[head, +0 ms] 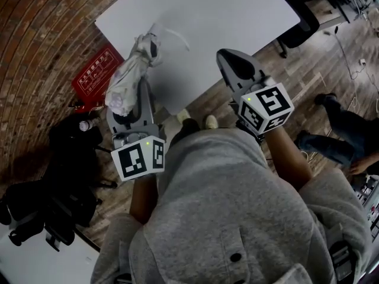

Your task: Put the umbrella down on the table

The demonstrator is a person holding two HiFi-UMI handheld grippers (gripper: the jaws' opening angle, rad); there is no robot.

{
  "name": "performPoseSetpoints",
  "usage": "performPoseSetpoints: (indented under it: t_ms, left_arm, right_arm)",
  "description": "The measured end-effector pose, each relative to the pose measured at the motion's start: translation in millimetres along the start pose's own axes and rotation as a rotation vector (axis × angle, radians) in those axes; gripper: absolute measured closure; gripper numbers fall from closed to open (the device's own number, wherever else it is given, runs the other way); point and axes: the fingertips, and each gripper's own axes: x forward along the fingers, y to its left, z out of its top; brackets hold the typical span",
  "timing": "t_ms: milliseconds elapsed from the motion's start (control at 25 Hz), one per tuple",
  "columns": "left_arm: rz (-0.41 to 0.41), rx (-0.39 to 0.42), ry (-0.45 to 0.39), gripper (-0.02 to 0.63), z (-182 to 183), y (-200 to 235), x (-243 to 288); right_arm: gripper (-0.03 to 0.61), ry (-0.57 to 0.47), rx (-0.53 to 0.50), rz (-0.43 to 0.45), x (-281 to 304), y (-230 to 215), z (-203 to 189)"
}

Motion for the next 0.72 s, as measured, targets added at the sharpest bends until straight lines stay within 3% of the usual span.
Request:
performPoseSetpoints:
  t_ms: [720]
  left_arm:
    - [-0.061,-0.017,0.041,0.414,-26.5,21.7,15.5]
  right_arm:
    - [0.546,0.035,-0.004,-0.039,19.6,11.8,-16.6]
